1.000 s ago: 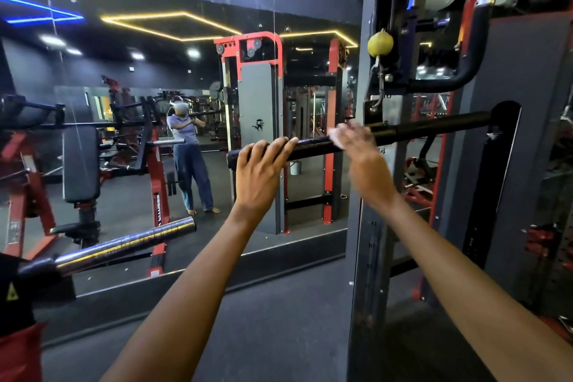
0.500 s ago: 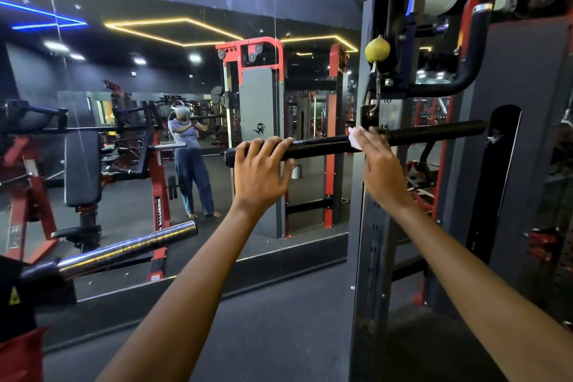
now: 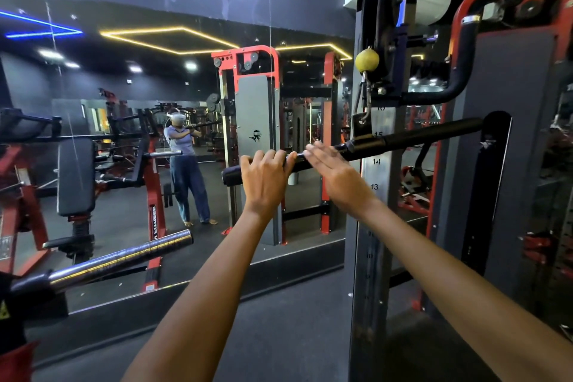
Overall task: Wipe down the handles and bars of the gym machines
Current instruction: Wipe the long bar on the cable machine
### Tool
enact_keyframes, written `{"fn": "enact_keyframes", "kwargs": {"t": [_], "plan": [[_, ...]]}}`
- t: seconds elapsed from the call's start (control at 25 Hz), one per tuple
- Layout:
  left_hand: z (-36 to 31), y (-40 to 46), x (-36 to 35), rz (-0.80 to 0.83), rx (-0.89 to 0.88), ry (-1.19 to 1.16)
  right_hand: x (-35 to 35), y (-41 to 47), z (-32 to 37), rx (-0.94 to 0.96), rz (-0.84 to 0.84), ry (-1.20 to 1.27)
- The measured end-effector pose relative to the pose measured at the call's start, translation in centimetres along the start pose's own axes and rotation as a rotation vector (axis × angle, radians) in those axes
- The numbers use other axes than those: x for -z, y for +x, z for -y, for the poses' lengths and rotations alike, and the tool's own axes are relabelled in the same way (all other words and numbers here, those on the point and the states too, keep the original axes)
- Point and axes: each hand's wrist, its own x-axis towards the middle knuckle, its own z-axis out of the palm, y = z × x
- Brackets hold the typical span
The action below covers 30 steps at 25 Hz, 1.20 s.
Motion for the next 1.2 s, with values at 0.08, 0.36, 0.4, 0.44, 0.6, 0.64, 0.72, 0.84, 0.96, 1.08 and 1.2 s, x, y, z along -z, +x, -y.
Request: {"fn": "enact_keyframes", "kwargs": {"t": [0.08,0.36,0.4,0.44,0.6,0.64,0.72,0.84,0.96,1.08,1.2], "plan": [[0.4,-0.1,-0.2,-0.015,-0.021,-0.026,1.1,-1.3,-3.4,-0.130,-0.054,-0.015],[1.7,-3.5,-2.0,-0.061,-0.202,0.077,0.0,-0.3,-1.3,-0.119,-0.046,-0.005],[1.8,-4.1,-2.1,-0.040,-0.201,0.077,0.1,-0.5,-2.5,-0.173,-0.073,0.004],[1.7,-4.4,-2.2,-0.020,-0.176,0.055,0.3,-0.6,-3.2,-0.281,-0.115,0.032],[0.4,-4.7,-2.3,-0.006,-0.051,-0.041,-1.4,0.1,-0.2,-0.184,-0.073,0.012],[0.4,-4.8,-2.4,-0.006,-0.050,-0.044,-1.7,-0.2,-0.3,-0.044,-0.032,-0.021],[1.2,-4.8,-2.4,0.014,-0.085,-0.042,-1.0,-1.5,-3.2,0.011,-0.039,-0.061],[1.5,-4.3,-2.1,0.035,-0.068,-0.028,0.3,-4.0,-6.7,-0.310,-0.224,-0.026],[-0.7,-3.8,-2.1,0.017,0.065,-0.096,-1.4,-1.7,-3.4,-0.212,-0.292,0.106],[-1.8,-3.1,-2.5,-0.009,0.081,-0.043,-2.9,0.6,-2.7,0.187,-0.144,0.002],[-0.5,-2.7,-2.7,0.004,0.116,0.027,-1.4,-1.7,-8.7,0.010,-0.176,-0.012]]}}
